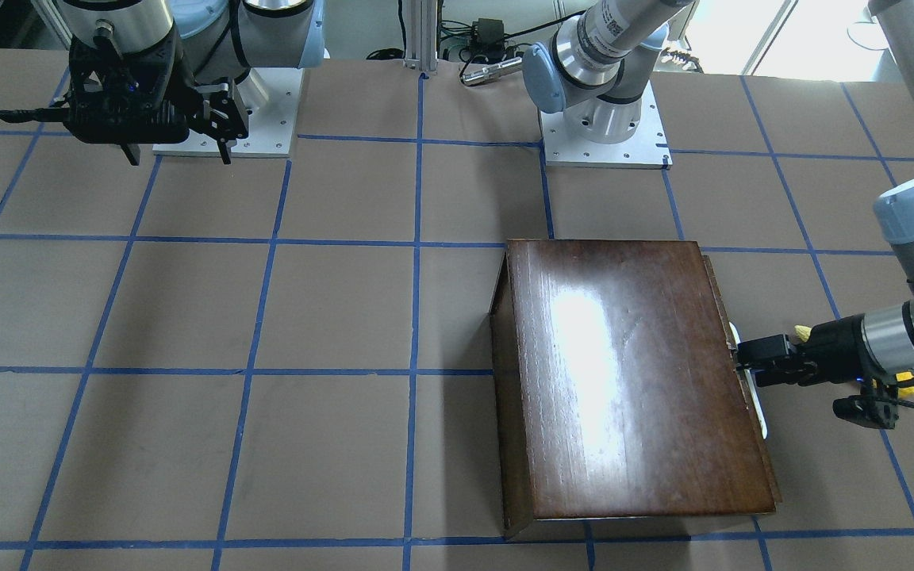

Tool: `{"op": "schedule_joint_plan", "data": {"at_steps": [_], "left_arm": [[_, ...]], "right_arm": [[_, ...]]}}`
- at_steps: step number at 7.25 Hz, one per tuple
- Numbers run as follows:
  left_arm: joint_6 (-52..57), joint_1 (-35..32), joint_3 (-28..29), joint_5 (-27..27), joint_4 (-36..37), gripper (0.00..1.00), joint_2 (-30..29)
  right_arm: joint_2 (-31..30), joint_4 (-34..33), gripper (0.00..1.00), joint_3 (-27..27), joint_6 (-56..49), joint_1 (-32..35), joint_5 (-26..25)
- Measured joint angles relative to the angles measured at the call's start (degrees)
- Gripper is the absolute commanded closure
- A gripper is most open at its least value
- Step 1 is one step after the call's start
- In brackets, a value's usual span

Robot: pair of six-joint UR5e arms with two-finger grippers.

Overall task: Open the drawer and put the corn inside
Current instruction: 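Pull the drawer outward with the left gripper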

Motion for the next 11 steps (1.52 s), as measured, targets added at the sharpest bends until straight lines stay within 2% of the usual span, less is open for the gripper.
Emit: {"op": "schedule_joint_plan", "data": {"at_steps": [11], "left_arm": [[0.58, 6.69, 0.47, 2.23, 1.16, 0.00, 0.06]], "right_arm": [[-0.02, 0.00, 0.00, 0.00, 0.00, 0.00, -0.04]]}}
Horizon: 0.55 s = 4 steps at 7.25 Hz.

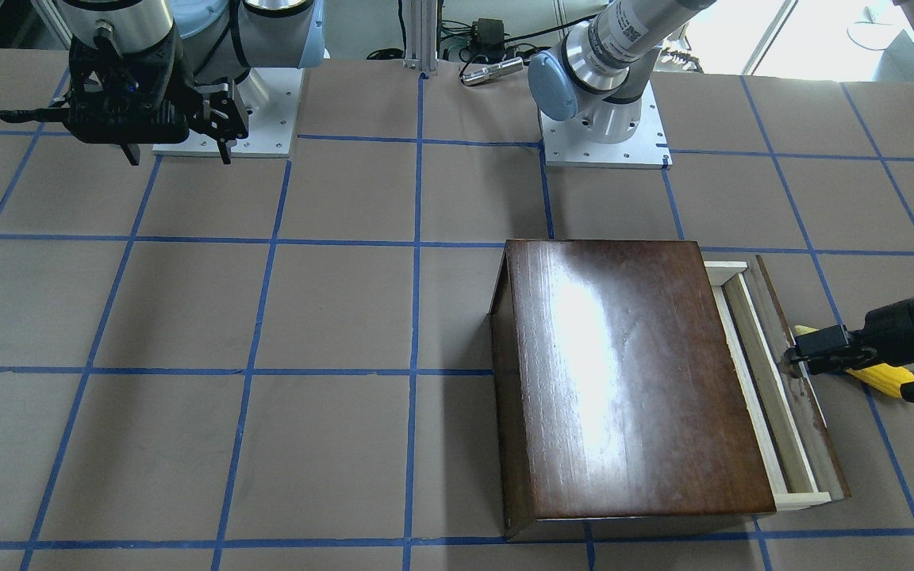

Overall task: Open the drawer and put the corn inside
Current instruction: 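Pull the drawer outward with the left gripper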

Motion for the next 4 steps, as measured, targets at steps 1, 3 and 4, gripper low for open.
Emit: {"op": "schedule_joint_plan", "data": {"at_steps": [1, 3, 4], "left_arm": [[0.03, 0.13, -0.02, 0.58, 0.33, 0.00, 0.00], [0.07, 0.65, -0.10, 1.09, 0.98, 0.00, 0.00], [0.13, 1.45, -0.09, 1.11, 1.06, 0.00, -0.03]], "right_arm": [[0.01, 0.00, 0.00, 0.00, 0.00, 0.00, -0.03], [0.04, 0.00, 0.00, 0.00, 0.00, 0.00, 0.01], [0.02, 0.00, 0.00, 0.00, 0.00, 0.00, 0.03]]}}
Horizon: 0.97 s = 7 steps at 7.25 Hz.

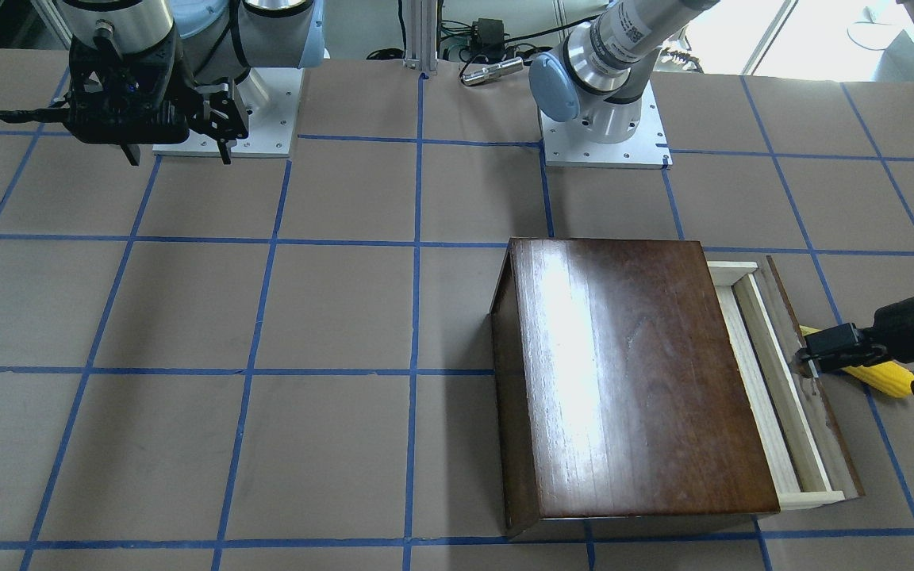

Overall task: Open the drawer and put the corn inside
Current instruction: 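Pull the drawer outward with the left gripper, then release the handle and move the left gripper over the yellow corn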

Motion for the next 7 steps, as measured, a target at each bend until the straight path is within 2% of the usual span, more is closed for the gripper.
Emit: {"op": "schedule_joint_plan", "data": {"at_steps": [4, 7], "left_arm": [[-0.04, 0.95, 0.09, 0.06, 0.00, 0.00, 0.40], [-0.23, 0.85, 0.16, 0.07, -0.06, 0.00, 3.26]], "right_arm": [[0.04, 0.00, 0.00, 0.00, 0.00, 0.00, 0.01], [0.01, 0.00, 0.00, 0.00, 0.00, 0.00, 0.01]]}}
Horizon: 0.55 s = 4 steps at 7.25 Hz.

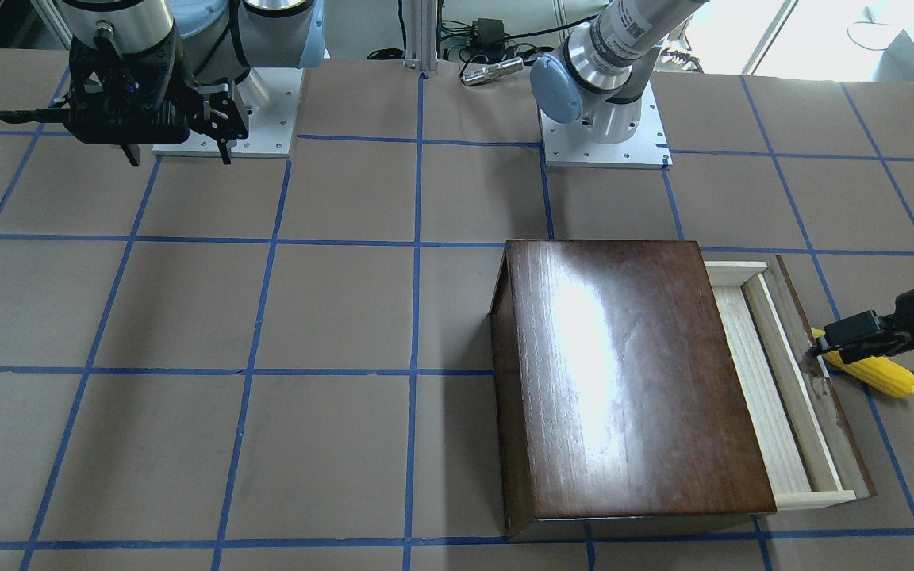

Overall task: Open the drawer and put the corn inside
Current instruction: 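Release the handle and move the left gripper over the yellow corn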

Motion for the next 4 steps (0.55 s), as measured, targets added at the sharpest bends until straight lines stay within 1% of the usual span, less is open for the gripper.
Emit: {"op": "schedule_joint_plan", "data": {"at_steps": [2, 4], "left_arm": [[-0.14, -0.02, 0.08, 1.22, -0.29, 0.00, 3.64], [-0.40, 0.04, 0.06, 7.12, -0.35, 0.00, 7.45]], "right_arm": [[-0.02, 0.00, 0.00, 0.00, 0.00, 0.00, -0.04], [-0.02, 0.00, 0.00, 0.00, 0.00, 0.00, -0.02]]}}
